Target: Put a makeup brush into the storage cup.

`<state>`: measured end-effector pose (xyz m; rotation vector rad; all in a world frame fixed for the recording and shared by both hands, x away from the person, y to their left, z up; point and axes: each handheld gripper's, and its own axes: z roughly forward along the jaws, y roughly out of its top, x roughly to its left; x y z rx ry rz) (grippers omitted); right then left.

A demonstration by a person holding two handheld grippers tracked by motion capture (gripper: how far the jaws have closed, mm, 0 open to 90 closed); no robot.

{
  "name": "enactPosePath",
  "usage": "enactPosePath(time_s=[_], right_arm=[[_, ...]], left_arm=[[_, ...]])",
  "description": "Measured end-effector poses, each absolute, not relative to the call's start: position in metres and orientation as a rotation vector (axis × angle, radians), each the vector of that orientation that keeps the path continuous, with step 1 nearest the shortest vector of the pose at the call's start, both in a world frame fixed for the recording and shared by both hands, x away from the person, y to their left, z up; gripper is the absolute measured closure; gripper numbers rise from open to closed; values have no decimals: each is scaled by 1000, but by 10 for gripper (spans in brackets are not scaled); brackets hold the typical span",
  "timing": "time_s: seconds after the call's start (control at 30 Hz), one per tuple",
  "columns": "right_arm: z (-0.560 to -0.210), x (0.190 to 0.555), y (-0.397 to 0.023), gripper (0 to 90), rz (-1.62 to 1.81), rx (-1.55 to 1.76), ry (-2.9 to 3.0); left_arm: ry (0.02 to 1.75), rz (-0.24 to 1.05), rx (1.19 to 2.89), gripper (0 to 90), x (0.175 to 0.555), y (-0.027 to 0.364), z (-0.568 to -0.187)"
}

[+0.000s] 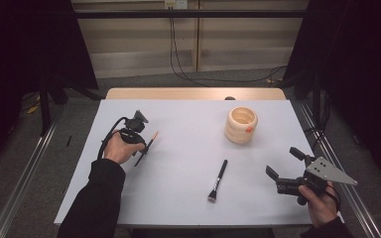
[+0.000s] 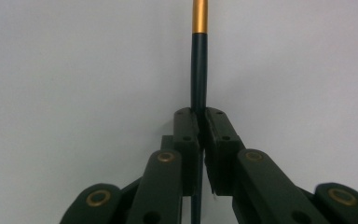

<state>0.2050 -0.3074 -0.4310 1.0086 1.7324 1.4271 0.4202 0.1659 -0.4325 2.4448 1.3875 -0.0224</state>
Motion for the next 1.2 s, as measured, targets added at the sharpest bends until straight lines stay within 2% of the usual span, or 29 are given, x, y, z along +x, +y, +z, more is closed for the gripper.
enactPosePath(time_s=[0.3, 0.67, 1.2], right_arm=[[-431, 206, -307, 0, 1428, 1011, 1723], [-431, 205, -307, 0, 1429, 1011, 1726], [-431, 205, -307, 0, 1428, 1004, 1732]], left_arm=[[1362, 34, 2288, 842, 413, 177, -419], [1228, 101, 2165, 842, 399, 186, -409], [1099, 335, 1907, 841, 373, 199, -393]])
